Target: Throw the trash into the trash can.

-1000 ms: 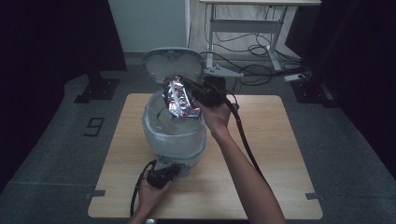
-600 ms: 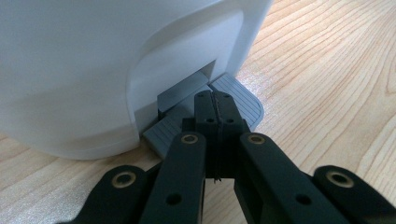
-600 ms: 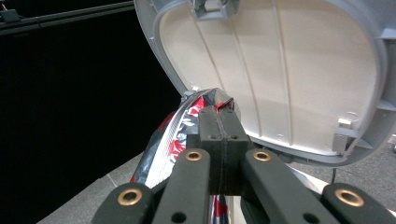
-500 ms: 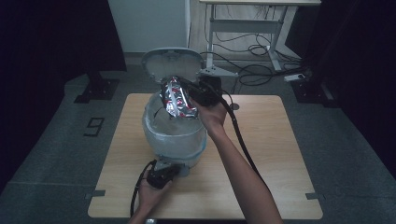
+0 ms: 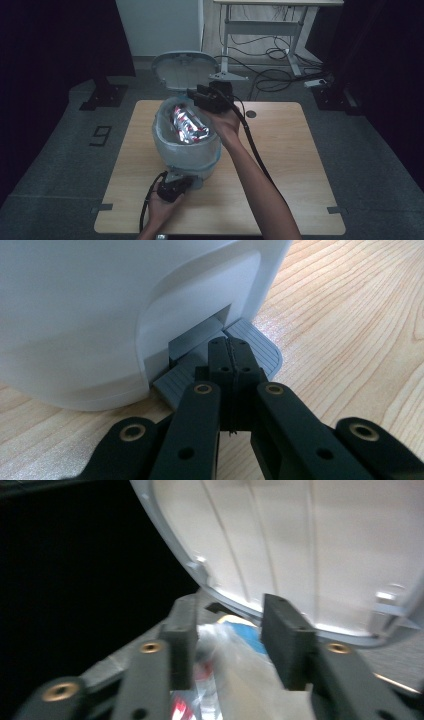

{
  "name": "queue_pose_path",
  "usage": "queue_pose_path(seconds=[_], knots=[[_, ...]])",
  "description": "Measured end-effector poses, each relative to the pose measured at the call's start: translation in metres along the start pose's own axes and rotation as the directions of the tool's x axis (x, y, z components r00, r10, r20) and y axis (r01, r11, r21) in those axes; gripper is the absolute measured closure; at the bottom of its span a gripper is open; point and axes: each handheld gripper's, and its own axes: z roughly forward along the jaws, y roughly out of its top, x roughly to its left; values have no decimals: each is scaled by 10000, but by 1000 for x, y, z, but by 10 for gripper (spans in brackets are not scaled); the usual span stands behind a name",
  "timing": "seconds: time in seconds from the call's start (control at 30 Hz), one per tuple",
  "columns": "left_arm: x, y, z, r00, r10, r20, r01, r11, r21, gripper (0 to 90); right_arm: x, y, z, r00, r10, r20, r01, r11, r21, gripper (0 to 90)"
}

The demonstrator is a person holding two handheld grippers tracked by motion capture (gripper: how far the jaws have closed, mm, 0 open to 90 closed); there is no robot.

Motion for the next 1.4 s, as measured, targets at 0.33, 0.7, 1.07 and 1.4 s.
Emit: queue_pose_path(seconds=[0.33,0.7,1.07,1.4], knots=[[0,0,0,10000,3,-11,-3,10000,20,900,0,0,-10,9990,-390,205,393,9992,-124,479],[0,0,0,10000,23,1,-23,10000,34,900,-5,-14,-34,9977,-666,-82,665,9978,-79,498],[0,0,0,10000,-32,28,31,10000,39,900,-18,-29,-68,9959,-896,-137,895,9959,-116,492],[0,0,0,10000,-28,24,28,10000,41,900,-34,-46,-90,9966,-824,-31,823,9965,-147,495]])
